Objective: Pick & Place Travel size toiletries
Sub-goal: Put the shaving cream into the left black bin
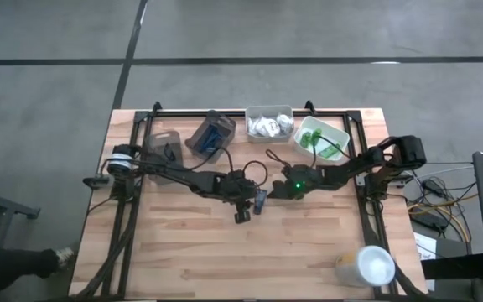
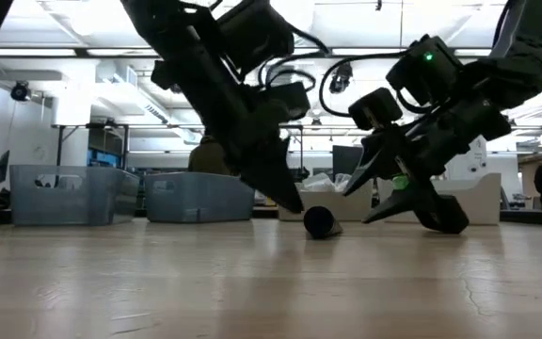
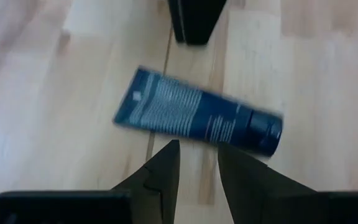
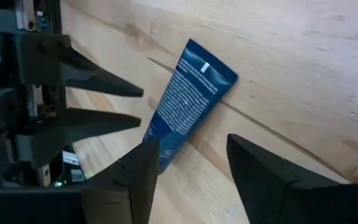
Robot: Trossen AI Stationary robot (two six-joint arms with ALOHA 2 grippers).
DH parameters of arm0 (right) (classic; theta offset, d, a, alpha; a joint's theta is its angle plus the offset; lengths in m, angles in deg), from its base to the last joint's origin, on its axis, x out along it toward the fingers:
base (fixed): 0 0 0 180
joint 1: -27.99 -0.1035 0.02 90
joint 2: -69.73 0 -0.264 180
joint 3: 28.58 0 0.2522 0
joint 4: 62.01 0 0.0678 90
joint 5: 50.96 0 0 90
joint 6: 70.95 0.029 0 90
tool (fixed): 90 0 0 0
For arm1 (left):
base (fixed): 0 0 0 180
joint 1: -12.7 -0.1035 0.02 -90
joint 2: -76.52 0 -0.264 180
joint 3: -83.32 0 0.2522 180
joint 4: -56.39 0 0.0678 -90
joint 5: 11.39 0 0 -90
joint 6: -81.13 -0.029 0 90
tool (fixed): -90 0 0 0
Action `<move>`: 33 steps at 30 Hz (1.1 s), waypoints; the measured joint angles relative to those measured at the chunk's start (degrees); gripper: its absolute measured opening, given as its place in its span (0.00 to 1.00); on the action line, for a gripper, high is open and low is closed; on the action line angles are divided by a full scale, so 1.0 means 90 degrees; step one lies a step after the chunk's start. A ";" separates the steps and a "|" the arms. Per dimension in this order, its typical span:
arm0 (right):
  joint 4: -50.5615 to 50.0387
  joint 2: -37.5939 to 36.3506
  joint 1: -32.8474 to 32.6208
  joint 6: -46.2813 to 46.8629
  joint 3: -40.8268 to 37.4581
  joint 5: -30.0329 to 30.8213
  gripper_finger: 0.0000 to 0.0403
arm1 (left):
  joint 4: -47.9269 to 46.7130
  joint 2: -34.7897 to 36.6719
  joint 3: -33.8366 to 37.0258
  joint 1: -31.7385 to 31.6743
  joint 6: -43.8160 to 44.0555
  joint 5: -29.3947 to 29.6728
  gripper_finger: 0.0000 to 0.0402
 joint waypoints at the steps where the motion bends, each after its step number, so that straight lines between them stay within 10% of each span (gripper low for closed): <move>1: -0.0044 0.0020 0.0004 0.0006 0.0040 0.0000 0.46 | -0.0036 -0.0046 0.0012 0.0000 0.0000 -0.0002 0.28; 18: -0.0934 0.0510 0.0000 -0.0081 0.0811 -0.0016 0.65 | 0.0276 0.0299 0.0028 0.0091 -0.0354 -0.0091 0.28; 33: -0.0989 0.0530 0.0037 0.0014 0.0972 0.0070 0.57 | 0.0405 0.0004 0.0057 0.0097 -0.0323 -0.0274 0.28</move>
